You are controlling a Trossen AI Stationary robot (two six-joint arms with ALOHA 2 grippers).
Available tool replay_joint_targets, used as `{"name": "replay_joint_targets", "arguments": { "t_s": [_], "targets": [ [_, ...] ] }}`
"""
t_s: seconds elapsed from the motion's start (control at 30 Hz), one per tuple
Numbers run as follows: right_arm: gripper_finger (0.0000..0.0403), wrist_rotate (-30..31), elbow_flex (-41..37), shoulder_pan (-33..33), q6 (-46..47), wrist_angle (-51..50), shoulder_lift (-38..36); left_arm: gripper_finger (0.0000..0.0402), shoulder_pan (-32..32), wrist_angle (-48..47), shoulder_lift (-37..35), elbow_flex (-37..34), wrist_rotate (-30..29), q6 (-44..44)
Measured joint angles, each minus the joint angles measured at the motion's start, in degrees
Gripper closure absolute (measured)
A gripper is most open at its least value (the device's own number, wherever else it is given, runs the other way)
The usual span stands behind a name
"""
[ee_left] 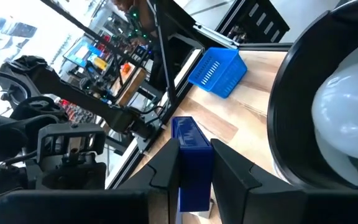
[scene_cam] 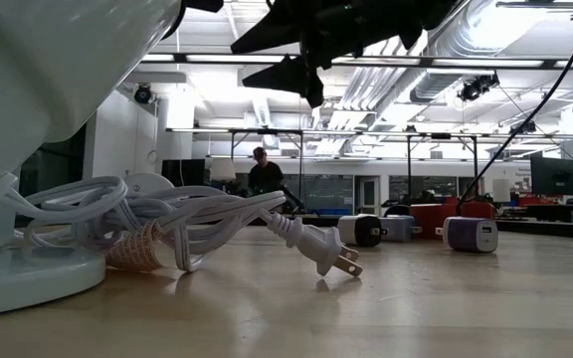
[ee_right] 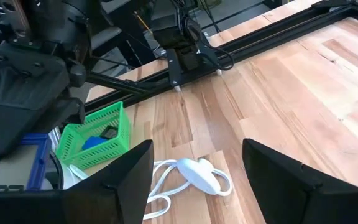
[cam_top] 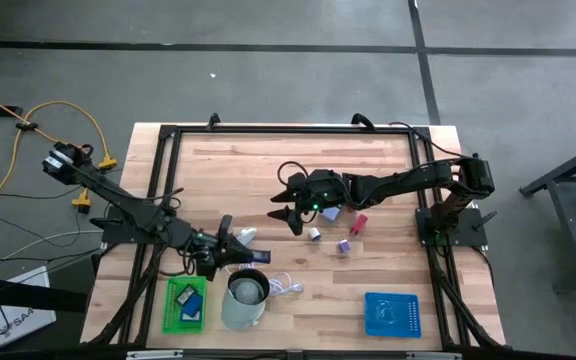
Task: Pick & Place Office items
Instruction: Put the dark blue digital timer into the green basket
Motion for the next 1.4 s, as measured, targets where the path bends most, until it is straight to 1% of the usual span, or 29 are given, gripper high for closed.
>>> {"name": "replay_joint_targets", "arguments": {
  "t_s": [0.1,0.5,0.7,0.8,0.93,1.07,1.17,1.27,1.4],
  "targets": [
    [0.0169,0.00,0.00,0.07,-0.01,0.00,0.00,0.0338,-0.87,0.02,0.00,0.00,-1.44,0.00],
    [0.0169,-0.03,0.00,0.07,0.00,0.00,0.00,0.0338,-1.30,0.33,-0.03,-0.01,-1.59,-0.39],
    [0.0169,-0.04,-0.02,0.07,0.00,-0.02,0.00,0.0338,-1.63,-3.08,-5.59,-0.04,-1.72,2.35],
    [0.0169,-0.04,-0.02,0.07,0.01,0.00,0.00,0.0338,-2.87,-5.81,-9.26,-0.04,-3.11,1.76],
    [0.0169,-0.04,-0.02,0.07,0.02,-0.01,0.00,0.0338,-6.96,-10.33,-13.93,-0.04,-6.17,-1.23],
    [0.0169,-0.04,-0.02,0.07,0.02,0.00,0.00,0.0338,-13.70,-14.77,-16.87,-0.04,-14.65,-3.21],
    [0.0169,-0.04,-0.02,0.07,0.02,0.00,0.00,0.0338,-19.38,-17.30,-18.28,-0.04,-19.73,-4.89],
    [0.0169,-0.04,-0.02,0.07,0.02,0.00,0.00,0.0338,-25.35,-19.78,-18.95,-0.04,-22.02,-6.74],
    [0.0169,-0.06,-0.02,0.07,0.02,0.00,0.00,0.0338,-32.28,-20.20,-19.02,-0.04,-23.44,-7.32]
  ]
}}
